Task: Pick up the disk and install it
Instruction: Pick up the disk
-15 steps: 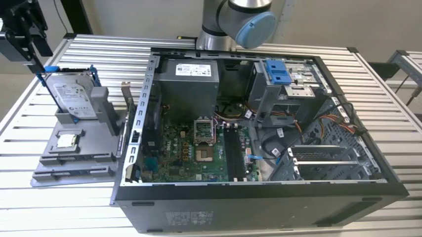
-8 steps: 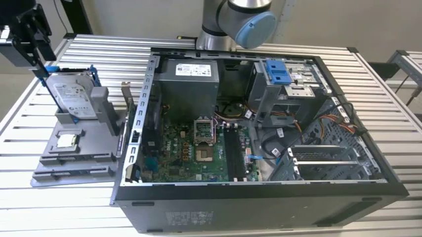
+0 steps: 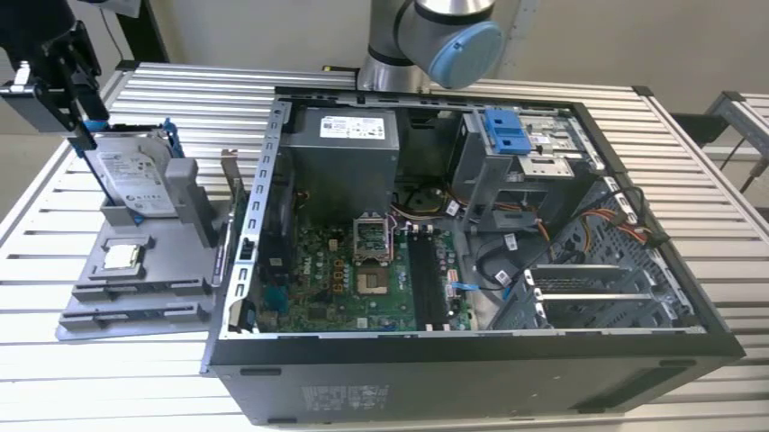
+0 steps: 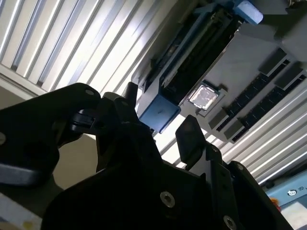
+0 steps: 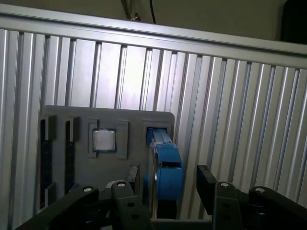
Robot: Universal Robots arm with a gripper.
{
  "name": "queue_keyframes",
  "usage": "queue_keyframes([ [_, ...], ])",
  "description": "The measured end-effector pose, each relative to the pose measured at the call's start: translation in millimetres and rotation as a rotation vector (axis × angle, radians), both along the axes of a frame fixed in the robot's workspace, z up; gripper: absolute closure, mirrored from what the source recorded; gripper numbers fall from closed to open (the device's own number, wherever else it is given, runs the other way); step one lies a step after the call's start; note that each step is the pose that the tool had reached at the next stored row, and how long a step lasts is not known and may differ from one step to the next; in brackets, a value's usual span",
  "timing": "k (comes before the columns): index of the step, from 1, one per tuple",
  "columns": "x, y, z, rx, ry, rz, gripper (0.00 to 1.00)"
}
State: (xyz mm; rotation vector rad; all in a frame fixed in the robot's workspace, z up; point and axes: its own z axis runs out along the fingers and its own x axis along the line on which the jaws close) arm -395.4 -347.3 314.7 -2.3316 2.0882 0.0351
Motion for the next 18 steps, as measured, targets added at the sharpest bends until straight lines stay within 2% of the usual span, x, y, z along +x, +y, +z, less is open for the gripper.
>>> queue_keyframes([
  [18,0.1,1.7,-32.0,0.0000,0.0000,-0.001,0.00],
])
